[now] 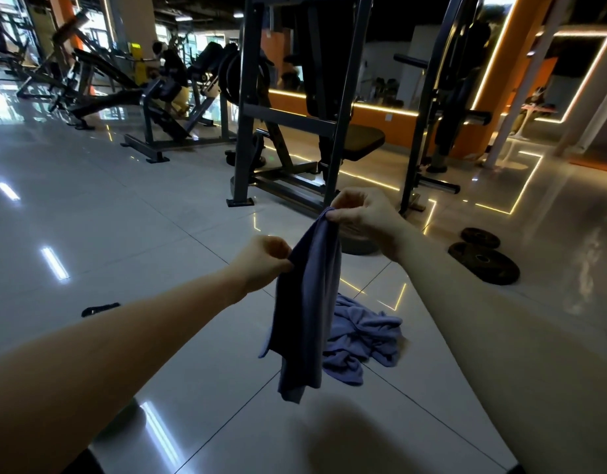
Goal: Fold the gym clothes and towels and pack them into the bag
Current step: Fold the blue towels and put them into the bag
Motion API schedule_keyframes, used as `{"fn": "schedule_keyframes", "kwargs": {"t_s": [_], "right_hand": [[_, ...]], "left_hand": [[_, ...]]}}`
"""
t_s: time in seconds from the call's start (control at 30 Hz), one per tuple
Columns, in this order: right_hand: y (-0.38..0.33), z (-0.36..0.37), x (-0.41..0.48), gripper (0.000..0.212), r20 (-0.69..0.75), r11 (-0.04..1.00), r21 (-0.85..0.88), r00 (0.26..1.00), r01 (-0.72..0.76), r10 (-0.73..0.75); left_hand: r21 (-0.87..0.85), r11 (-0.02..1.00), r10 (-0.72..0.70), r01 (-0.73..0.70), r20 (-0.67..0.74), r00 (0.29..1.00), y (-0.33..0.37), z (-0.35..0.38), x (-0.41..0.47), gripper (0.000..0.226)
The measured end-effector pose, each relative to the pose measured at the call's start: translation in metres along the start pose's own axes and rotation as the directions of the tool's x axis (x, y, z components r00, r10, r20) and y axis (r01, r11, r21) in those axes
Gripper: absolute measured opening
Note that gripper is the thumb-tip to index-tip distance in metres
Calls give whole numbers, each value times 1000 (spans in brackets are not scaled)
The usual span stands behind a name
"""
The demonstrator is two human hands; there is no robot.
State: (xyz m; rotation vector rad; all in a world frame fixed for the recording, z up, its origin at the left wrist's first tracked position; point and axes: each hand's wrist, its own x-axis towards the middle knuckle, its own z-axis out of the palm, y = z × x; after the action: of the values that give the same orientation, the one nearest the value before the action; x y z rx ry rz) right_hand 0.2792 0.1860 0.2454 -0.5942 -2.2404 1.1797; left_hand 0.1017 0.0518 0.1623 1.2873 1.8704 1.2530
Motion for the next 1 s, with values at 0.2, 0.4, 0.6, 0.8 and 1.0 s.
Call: {"fn": "schedule_keyframes", "kwargs": {"t_s": [0.2,0.4,0.6,0.8,1.0], "right_hand": [[-3,-25,-8,3,-165,993,122,986,4,16],[-15,-55,-14,2,-317,982,179,948,59,1],[-18,-70,-23,9,-270,973,224,963,48,15],[-14,-76,-30,10,-186,943,331,982,34,30],[5,-92,-34,8,-135,893,450,988,-9,78]], "left_hand": [[20,989,148,-146,-149,978,2,8,-2,21],[307,887,405,-345,-158,900,2,32,-4,16],[384,881,336,-278,-93,937,14,66,5,42],[141,945,294,-297,38,955,27,95,14,22],[-39,963,268,-265,180,946,46,108,10,33]]}}
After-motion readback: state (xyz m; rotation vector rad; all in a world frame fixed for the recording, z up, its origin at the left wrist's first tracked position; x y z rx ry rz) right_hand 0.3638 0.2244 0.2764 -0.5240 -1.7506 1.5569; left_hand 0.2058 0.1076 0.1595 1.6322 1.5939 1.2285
